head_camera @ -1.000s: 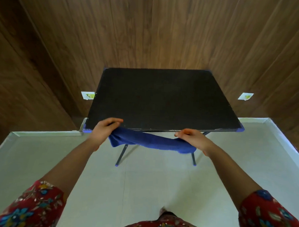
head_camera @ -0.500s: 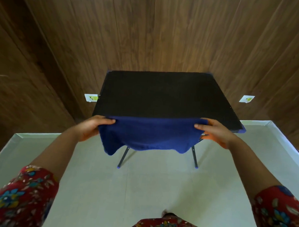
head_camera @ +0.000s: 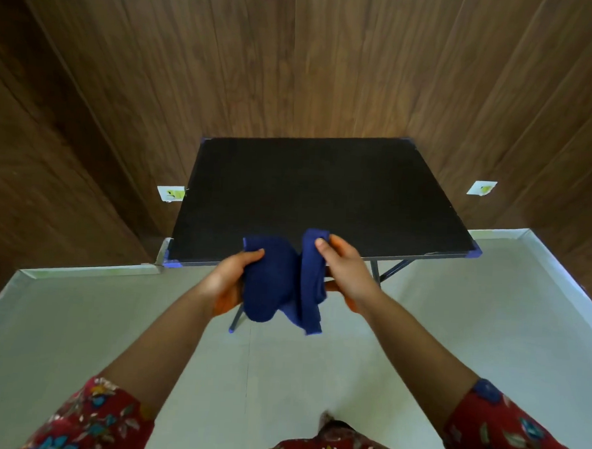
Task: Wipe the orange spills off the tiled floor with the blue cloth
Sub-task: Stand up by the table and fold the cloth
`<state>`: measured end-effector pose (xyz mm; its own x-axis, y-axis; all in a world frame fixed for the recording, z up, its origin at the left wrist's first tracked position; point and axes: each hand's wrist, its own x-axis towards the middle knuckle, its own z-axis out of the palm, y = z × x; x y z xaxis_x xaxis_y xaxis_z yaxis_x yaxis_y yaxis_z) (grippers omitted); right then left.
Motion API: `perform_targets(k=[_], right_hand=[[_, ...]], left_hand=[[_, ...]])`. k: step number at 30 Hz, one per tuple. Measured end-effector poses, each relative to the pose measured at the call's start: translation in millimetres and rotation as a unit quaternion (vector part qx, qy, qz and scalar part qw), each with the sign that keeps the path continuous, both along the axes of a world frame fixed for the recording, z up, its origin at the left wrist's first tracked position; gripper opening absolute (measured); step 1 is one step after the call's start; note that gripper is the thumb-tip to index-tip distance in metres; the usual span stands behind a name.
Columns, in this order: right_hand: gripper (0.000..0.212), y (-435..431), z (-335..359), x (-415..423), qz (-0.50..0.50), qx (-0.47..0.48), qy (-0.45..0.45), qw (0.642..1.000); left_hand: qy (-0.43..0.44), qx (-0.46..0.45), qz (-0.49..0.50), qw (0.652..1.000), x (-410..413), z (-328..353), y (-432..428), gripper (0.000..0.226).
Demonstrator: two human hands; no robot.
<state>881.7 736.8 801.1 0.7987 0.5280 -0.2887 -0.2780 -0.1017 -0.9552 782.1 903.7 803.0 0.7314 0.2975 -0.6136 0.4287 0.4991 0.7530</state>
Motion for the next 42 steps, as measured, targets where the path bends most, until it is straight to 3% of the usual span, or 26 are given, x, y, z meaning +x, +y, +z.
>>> perform_targets(k=[4,7,9,10,12,14,15,18,19,23,25,28,30,32,33,36,37,39,42], right_hand=[[0.015,14.8,5.6,-9.5,0.032,-0.014,-0.019,0.999],[0.012,9.0,6.5,-3.6,0.022,-0.021,-0.022,0.999],[0.014,2.9,10.1,4.8,0.009,-0.022,-0.042,0.999],[0.014,-0.9,13.1,9.2,0.015,-0.023,-0.056,0.998],[0.015,-5.4,22.8,15.3,0.063,-0.023,-0.082,0.994],[0.017,-4.2,32.3,17.6,0.126,-0.037,-0.087,0.988],[0.019,-2.7,32.7,20.6,0.145,-0.049,-0.084,0.985],[0.022,-7.1,40.8,26.7,0.136,-0.043,-0.047,0.989],[0.017,-12.0,45.5,30.8,0.121,-0.030,-0.036,0.992],[0.024,-46.5,61.3,49.3,0.028,0.086,0.063,0.994],[0.032,-59.5,45.7,51.6,-0.067,0.180,0.157,0.969],[0.044,-62.3,-7.1,29.3,-0.180,0.199,0.234,0.934],[0.068,-62.1,-33.9,10.0,-0.134,0.224,0.345,0.902],[0.083,-62.1,-43.9,4.3,-0.067,0.204,0.373,0.903],[0.076,-60.2,-43.5,6.5,-0.056,0.155,0.350,0.922],[0.025,-45.8,-33.8,9.7,-0.038,0.019,0.217,0.975],[0.018,-40.3,-33.0,11.7,-0.043,-0.016,0.168,0.985],[0.028,-32.1,-34.4,12.6,-0.070,-0.064,0.091,0.991],[0.046,-23.5,-31.9,13.0,-0.055,-0.105,-0.028,0.993]], left_hand=[[-0.041,-0.034,-0.014,0.998,6.4,4.5,-8.0,0.029],[-0.044,0.005,-0.009,0.999,6.2,0.7,-4.4,0.025],[-0.026,0.106,-0.017,0.994,5.2,-10.9,4.6,0.029],[-0.012,0.184,-0.045,0.982,4.5,-17.4,10.0,0.044],[-0.017,0.341,-0.119,0.932,5.1,-27.7,15.7,0.090],[-0.083,0.412,-0.216,0.881,14.3,-30.3,8.1,0.106],[-0.113,0.399,-0.252,0.874,21.5,-28.0,0.4,0.093],[-0.126,0.343,-0.281,0.888,38.7,-17.2,-20.0,0.017],[-0.132,0.340,-0.274,0.890,41.1,-16.5,-21.9,0.009],[-0.169,0.258,-0.224,0.924,41.1,-15.0,-24.5,0.014],[-0.173,0.232,-0.221,0.931,42.9,-11.3,-27.7,0.022],[-0.163,0.179,-0.219,0.945,47.1,-8.1,-32.5,0.027],[-0.125,0.139,-0.169,0.968,47.8,-6.7,-31.2,0.026],[-0.077,0.145,-0.121,0.979,48.4,-9.9,-23.2,0.024],[-0.045,0.169,-0.114,0.978,48.1,-11.8,-18.8,0.022],[0.031,0.222,-0.116,0.968,46.7,-17.8,-8.5,0.013],[0.045,0.228,-0.111,0.966,46.0,-18.2,-6.3,0.012],[0.051,0.226,-0.100,0.968,42.7,-18.1,-2.5,0.019],[0.038,0.198,-0.104,0.974,38.5,-22.8,4.4,0.081]])
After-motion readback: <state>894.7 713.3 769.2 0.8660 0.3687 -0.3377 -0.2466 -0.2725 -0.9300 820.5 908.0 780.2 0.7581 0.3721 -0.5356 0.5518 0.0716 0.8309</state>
